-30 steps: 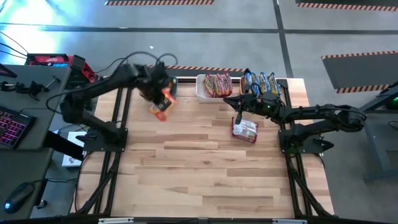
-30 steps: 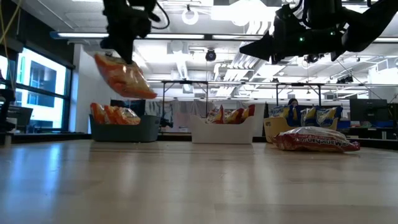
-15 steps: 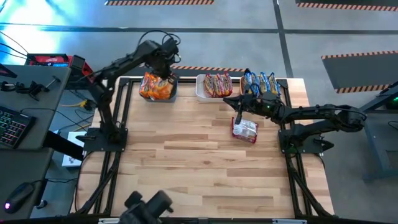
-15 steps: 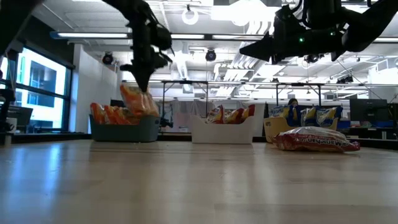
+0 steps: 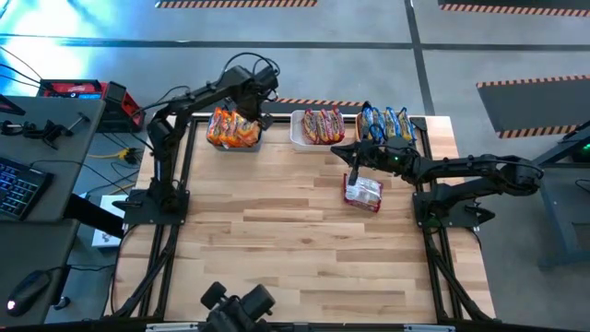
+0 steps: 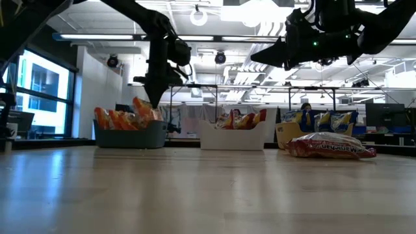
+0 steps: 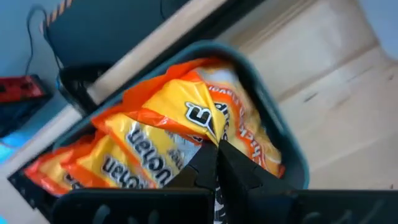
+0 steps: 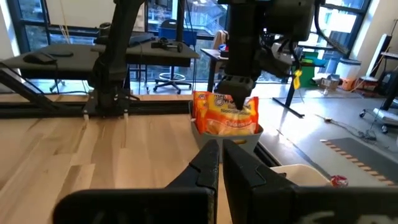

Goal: Sort Maruchan noodles
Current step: Put the orange noodle pack into the blue bin

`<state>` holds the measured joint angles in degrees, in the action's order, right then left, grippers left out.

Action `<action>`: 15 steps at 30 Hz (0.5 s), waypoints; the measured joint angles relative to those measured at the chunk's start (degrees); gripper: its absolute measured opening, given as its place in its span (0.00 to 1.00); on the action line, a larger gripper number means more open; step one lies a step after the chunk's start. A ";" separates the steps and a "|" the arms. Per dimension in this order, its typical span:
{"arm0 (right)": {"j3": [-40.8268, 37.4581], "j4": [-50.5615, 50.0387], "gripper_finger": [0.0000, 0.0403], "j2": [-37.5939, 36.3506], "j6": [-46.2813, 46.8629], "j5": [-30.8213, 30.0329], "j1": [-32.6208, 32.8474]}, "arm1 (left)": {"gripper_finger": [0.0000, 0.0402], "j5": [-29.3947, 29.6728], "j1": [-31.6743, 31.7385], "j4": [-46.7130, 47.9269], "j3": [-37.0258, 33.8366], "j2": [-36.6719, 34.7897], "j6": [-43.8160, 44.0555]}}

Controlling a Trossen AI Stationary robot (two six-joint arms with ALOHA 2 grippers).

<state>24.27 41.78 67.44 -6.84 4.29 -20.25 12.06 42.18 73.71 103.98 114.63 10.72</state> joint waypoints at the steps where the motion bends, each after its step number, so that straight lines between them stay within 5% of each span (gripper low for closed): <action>1: 0.00 0.00 0.01 0.00 0.49 0.00 0.00 | 0.00 0.10 -0.29 -0.71 0.00 -0.04 -0.27; 15: 0.00 -1.40 0.01 0.00 3.49 0.47 0.02 | 0.00 2.86 -5.03 -4.17 -0.02 1.86 -0.48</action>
<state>24.27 40.38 67.44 -3.35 4.77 -20.23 14.93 37.15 69.53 103.96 116.49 10.24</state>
